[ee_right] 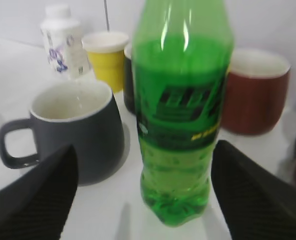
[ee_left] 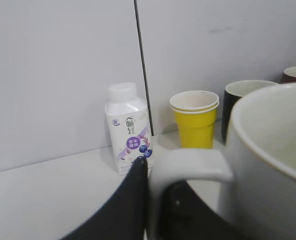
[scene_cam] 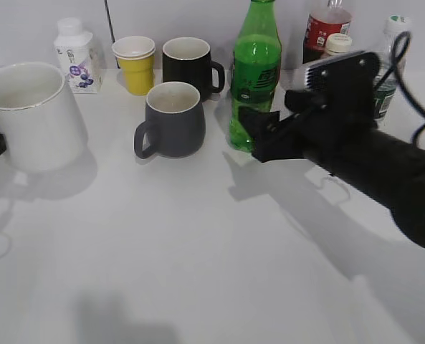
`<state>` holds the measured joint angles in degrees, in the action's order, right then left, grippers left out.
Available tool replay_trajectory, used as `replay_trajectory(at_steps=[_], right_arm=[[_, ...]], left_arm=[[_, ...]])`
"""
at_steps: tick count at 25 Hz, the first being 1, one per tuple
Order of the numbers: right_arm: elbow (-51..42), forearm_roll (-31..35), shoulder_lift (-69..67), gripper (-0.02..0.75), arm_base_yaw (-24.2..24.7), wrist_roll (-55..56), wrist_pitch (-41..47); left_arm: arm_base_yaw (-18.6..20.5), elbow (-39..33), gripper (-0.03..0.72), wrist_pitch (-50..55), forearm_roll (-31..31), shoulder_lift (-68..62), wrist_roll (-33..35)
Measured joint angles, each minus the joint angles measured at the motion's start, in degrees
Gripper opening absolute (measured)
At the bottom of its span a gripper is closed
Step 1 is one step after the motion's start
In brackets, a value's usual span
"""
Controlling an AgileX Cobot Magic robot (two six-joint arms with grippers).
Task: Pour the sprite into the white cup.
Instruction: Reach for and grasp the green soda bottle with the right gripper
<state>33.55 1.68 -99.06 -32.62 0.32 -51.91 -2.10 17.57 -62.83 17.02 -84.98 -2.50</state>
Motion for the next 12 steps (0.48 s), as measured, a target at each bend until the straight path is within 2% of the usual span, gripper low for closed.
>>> replay_trajectory(at_steps=[6, 12], right_arm=[[6.4, 2.7, -5.3, 0.631, 0.0, 0.6, 0.1], [14.3, 6.9, -9.2, 0.631, 0.0, 0.6, 1.8]], left_arm=[[0.0, -0.1, 0.041, 10.2, 4.5, 6.6, -0.1], [0.0, -0.1, 0.041, 13.1, 7.3, 11.4, -3.1]])
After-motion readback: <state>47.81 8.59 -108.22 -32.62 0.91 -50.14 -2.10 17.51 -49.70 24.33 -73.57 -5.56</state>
